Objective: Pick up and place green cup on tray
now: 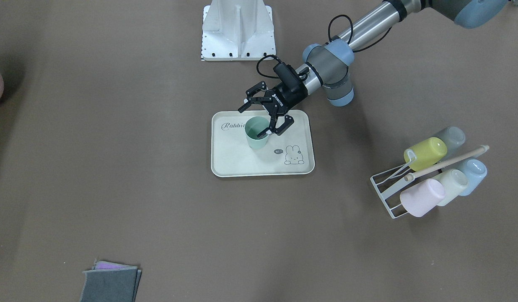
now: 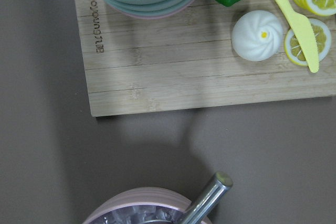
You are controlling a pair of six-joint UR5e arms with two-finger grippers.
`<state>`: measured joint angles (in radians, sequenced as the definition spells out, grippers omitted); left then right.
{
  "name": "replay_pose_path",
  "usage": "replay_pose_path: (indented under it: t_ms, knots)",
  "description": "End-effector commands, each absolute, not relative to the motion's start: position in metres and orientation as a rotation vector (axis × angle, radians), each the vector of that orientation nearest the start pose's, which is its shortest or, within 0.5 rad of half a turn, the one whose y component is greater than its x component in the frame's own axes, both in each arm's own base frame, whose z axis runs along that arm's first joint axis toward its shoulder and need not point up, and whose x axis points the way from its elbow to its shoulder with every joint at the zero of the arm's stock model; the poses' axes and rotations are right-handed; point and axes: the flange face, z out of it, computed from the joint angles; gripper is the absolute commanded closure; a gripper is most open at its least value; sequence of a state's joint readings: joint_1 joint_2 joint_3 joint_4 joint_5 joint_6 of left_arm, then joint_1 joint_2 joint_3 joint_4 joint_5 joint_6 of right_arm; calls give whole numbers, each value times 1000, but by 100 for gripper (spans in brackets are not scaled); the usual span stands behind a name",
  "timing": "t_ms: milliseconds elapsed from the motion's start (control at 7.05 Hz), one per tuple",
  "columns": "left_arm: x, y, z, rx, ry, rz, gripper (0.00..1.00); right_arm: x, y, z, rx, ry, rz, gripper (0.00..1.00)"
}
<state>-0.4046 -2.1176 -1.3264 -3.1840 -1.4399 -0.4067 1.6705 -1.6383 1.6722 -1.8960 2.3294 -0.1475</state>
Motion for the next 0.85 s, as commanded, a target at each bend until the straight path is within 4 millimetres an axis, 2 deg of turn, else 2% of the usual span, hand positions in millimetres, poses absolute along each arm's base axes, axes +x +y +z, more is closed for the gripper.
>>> replay_pose_path:
  t_ms: [0, 426, 568, 709]
  knots:
    - [513, -435, 247, 1387, 1143, 379, 2, 108, -430, 670, -180, -782, 64, 0]
    - [448, -546, 207, 1160, 750, 331, 2, 108, -431, 669, -178, -779, 62, 0]
    - [418, -574, 214, 1098, 692, 298, 2, 109, -433, 667, -175, -777, 63, 0]
    - [358, -616, 246, 996, 656, 277, 2, 108, -431, 670, -180, -777, 64, 0]
